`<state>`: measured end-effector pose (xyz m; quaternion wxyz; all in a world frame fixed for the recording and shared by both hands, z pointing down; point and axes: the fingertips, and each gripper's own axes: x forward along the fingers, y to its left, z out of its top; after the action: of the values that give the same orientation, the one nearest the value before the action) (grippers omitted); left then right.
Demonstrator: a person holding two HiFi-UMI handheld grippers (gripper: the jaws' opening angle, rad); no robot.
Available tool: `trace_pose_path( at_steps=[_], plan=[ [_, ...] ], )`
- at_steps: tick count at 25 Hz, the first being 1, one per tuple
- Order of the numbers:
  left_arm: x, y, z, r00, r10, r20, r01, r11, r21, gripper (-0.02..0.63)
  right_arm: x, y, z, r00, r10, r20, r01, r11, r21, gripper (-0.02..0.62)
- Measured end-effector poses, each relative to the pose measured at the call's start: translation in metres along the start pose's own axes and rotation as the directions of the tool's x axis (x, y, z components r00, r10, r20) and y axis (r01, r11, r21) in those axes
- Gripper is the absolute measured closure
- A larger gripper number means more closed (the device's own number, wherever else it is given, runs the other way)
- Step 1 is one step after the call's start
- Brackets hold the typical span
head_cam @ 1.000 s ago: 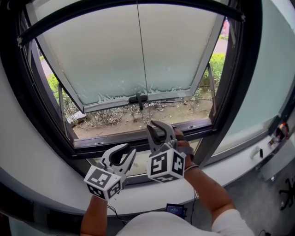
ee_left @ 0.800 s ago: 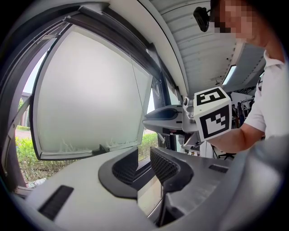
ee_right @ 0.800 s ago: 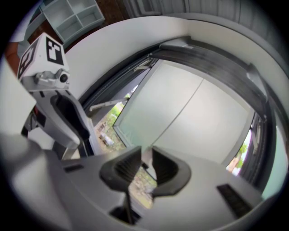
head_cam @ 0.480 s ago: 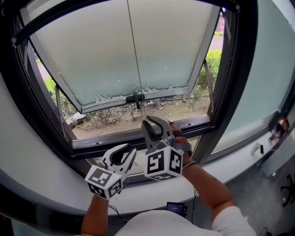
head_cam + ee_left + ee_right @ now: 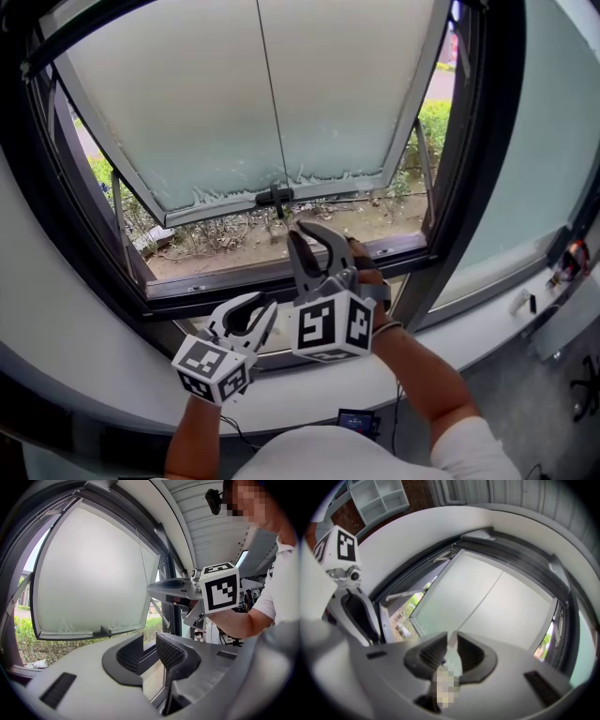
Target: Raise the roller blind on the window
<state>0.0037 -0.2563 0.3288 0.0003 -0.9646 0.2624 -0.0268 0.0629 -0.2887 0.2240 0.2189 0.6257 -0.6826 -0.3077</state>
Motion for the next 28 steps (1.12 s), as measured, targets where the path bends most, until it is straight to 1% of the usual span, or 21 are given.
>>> trace_pose_path(
  at_steps=[8,28],
  plan=[
    [-0.002,-0.004,-0.001,1.000,-0.003,0.003,0.003,1.000,-0.009,0.508,0.000,-0.020,0.016,0.999,-0.027,0.025,0.027,1.000,-0.007,0.523],
    [0.005,-0.013,-0.004,1.000,-0.017,-0.006,0.017,1.000,-0.020,0.508,-0.002,-0.045,0.039,0.994,-0.067,0.083,0.070,0.997,-0.029,0.523]
  ],
)
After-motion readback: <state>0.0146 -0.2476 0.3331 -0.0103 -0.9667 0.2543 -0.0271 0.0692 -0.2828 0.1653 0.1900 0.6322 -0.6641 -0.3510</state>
